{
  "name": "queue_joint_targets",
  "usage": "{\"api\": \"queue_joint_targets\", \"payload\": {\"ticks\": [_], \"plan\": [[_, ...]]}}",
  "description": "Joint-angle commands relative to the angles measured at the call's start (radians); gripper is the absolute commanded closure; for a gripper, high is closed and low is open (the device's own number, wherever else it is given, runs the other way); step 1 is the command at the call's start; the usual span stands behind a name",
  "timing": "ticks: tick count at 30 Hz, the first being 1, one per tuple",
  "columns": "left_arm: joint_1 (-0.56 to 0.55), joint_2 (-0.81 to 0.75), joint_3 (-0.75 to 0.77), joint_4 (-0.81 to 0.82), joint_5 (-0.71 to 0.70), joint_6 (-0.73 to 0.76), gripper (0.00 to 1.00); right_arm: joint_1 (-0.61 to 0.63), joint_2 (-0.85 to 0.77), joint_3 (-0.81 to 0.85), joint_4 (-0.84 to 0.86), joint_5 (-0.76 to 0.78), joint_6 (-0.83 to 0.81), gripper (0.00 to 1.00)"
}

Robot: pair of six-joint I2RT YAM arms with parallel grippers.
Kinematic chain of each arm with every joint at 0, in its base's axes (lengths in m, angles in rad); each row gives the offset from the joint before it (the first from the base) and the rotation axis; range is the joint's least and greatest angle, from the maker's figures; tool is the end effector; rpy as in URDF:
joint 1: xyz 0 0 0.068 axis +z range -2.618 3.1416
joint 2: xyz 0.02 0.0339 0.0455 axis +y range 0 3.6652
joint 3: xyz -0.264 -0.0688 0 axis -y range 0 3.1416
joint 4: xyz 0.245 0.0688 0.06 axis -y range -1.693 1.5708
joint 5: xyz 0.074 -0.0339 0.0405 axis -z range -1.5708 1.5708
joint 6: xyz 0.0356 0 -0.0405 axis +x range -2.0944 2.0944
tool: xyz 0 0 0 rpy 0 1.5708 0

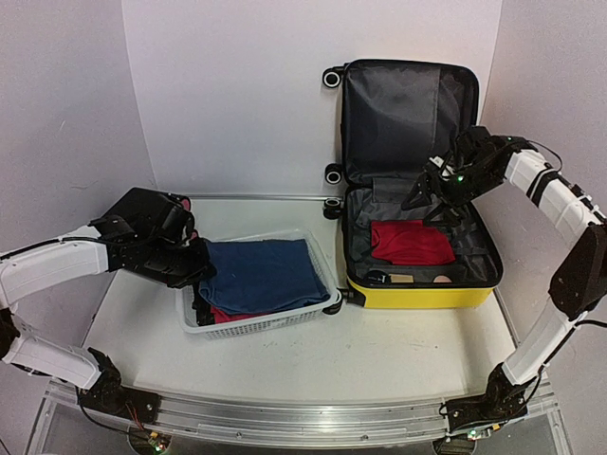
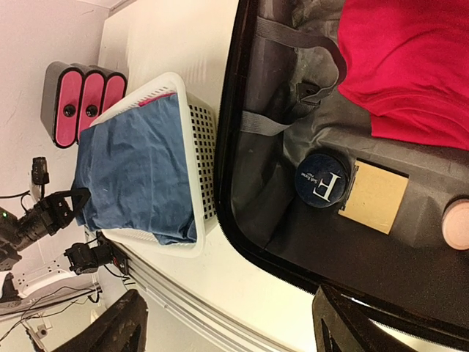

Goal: Open, take out, and arrange the luggage

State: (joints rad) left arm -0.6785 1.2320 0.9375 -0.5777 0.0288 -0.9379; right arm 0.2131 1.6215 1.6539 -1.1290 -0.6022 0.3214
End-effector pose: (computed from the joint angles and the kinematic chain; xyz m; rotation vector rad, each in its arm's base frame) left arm 0.1976 -0.1606 0.2649 -0.3214 2.5694 -0.7077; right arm 0.3119 0.0881 0.3531 -0.0558 2.6886 0.9743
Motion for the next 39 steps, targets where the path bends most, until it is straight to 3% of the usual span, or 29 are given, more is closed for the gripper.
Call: {"api": "queue_joint_targets", "payload": {"ticks": [1,28,30,32,33,39], "plan": [[0.01,-0.064,-0.011,-0.045,-0.078,0.025,1.0,0.002,0.017,0.048,0.006,-0.02,-0.016,0.21],[0.019,0.074,0.053,-0.202,-0.161,0.177,0.99,0.001,0.144,0.093,-0.023,0.012,-0.051,0.2],[0.019,0.092,0.074,-0.244,-0.162,0.176,0.85,0.002,0.157,0.1,-0.024,0.019,-0.051,0.2],[0.018,0.113,0.11,-0.316,-0.18,0.181,0.62,0.002,0.17,0.1,-0.025,0.038,-0.051,0.2],[0.019,0.118,0.132,-0.349,-0.19,0.191,0.55,0.001,0.175,0.099,-0.026,0.054,-0.054,0.2],[0.019,0.053,0.284,-0.443,-0.28,0.257,0.35,0.001,0.218,0.103,-0.039,0.189,-0.078,0.16]]}}
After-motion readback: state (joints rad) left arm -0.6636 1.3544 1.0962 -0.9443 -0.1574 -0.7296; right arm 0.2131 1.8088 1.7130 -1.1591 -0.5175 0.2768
